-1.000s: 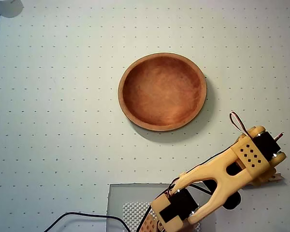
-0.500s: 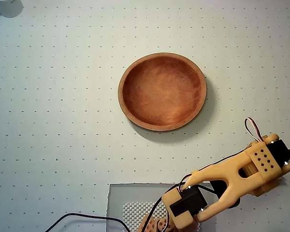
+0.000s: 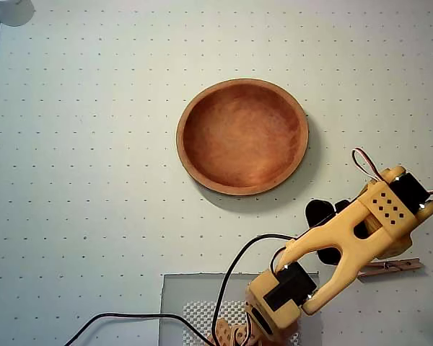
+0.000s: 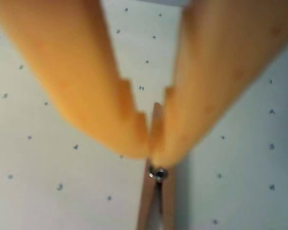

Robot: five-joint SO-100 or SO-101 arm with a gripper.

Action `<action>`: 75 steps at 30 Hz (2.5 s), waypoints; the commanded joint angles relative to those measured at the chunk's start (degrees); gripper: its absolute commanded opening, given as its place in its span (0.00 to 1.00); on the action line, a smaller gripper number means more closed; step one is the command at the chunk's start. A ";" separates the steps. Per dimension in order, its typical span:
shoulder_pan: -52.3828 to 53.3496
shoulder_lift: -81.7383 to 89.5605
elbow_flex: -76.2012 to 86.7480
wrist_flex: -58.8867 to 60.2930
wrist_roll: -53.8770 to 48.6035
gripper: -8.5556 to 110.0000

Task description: Grasp a clothespin and put it in the bowl.

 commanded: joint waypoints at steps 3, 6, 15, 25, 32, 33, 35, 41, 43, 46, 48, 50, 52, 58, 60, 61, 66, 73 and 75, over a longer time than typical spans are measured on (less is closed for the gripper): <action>0.00 1.49 -4.31 1.05 0.09 0.21; 0.09 1.41 -4.31 1.05 -0.18 0.28; 1.05 -1.76 -4.92 -2.99 -0.44 0.31; 4.31 -8.53 -5.27 -9.93 -0.53 0.31; 5.27 -12.48 -5.36 -11.60 -0.44 0.31; 5.89 -12.92 -5.45 -11.87 -0.44 0.31; 7.29 -14.41 -6.59 -12.83 -0.44 0.31; 10.37 -19.42 -11.60 -13.36 -0.53 0.31; 11.25 -20.57 -12.66 -13.27 -0.53 0.31; 13.18 -21.97 -13.54 -13.62 -1.41 0.31; 14.24 -22.76 -13.71 -13.71 -3.60 0.31; 15.03 -23.20 -13.71 -13.71 -5.27 0.31; 15.47 -23.64 -13.71 -13.71 -7.21 0.31; 15.91 -24.43 -12.92 -13.10 -12.04 0.31; 15.73 -24.52 -12.83 -13.10 -12.83 0.31; 15.56 -24.52 -12.74 -13.10 -13.01 0.31; 15.03 -25.66 -9.84 -13.10 -14.15 0.31; 13.10 -28.04 -8.61 -13.80 -13.80 0.31; 13.10 -28.92 -8.96 -13.80 -13.80 0.31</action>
